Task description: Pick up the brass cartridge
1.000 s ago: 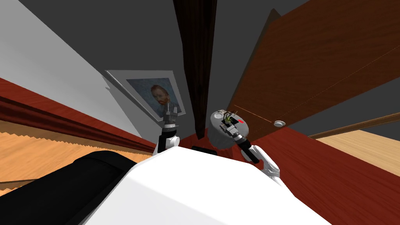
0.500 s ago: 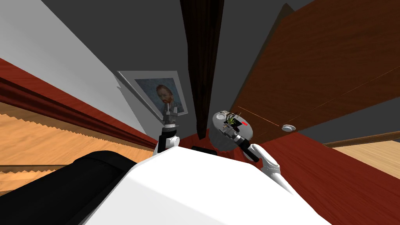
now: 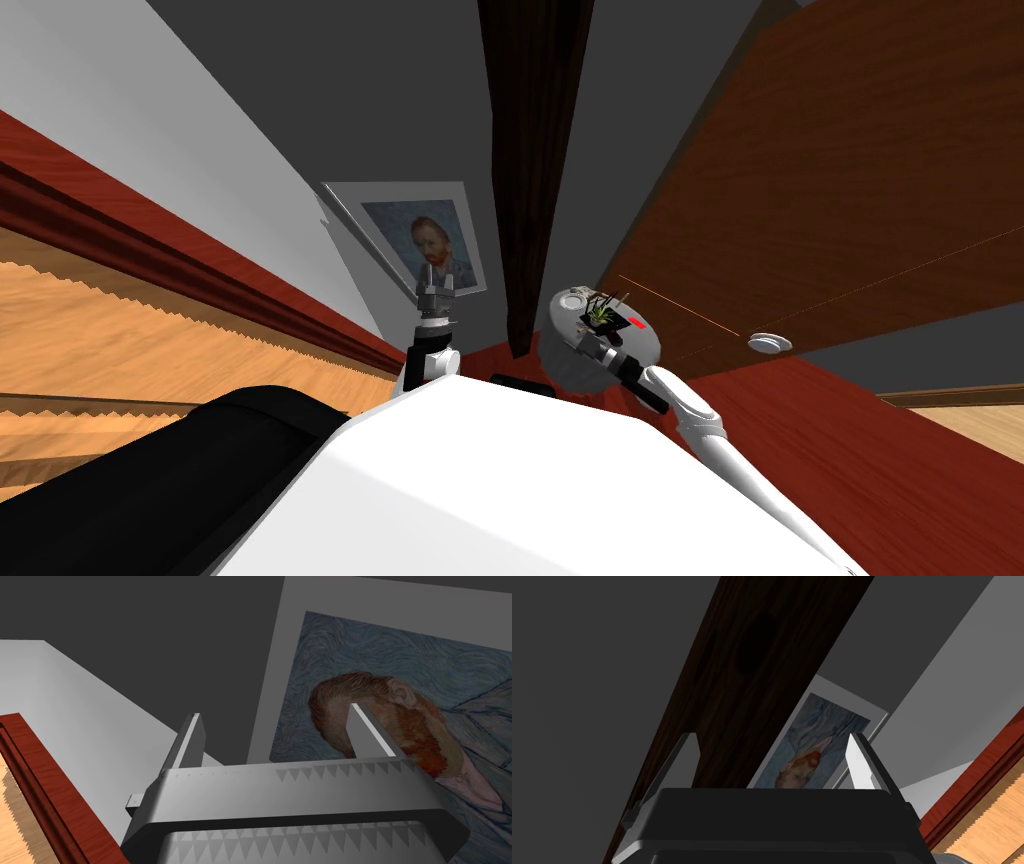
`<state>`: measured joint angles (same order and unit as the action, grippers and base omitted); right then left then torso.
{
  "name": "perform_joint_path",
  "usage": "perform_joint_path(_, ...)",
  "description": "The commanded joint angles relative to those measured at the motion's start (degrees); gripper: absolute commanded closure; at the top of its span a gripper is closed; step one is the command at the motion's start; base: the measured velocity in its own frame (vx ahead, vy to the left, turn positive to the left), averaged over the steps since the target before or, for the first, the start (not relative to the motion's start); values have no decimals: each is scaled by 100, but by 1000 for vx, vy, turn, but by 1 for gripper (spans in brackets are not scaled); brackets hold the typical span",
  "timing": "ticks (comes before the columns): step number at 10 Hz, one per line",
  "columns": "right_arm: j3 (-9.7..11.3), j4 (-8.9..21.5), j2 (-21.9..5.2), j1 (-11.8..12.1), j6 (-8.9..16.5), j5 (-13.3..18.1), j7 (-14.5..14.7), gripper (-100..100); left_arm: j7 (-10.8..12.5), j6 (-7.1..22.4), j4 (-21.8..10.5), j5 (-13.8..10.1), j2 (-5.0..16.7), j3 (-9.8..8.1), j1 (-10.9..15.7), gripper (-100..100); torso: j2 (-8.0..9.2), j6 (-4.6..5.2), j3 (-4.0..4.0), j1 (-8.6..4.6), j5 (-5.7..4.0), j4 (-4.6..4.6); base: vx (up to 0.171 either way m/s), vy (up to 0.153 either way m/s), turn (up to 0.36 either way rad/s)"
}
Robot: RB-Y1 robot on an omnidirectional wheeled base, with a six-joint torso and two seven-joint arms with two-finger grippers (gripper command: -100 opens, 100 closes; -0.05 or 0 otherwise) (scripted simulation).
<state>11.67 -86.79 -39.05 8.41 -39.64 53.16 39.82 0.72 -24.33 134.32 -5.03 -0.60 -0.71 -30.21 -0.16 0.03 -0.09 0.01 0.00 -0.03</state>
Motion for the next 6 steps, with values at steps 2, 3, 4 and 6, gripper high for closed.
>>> perform_joint_path(2,202,332,-268,-183,-86,438,176,-100,0,0,0,0,0,0,-1,0,1,4,1,-1,-1,0,34,7,84)
perform_joint_path(3,202,332,-268,-183,-86,546,176,-100,0,0,0,0,0,0,0,0,-2,1,-1,0,0,0,37,7,59)
perform_joint_path(4,332,552,-445,-299,-142,744,280,-100,0,0,0,0,0,0,-1,0,-1,4,-1,0,0,-1,42,11,111)
perform_joint_path(6,465,765,-616,-412,-191,1043,373,-100,0,0,0,0,0,0,-1,0,-1,5,-1,1,0,-1,41,11,84)
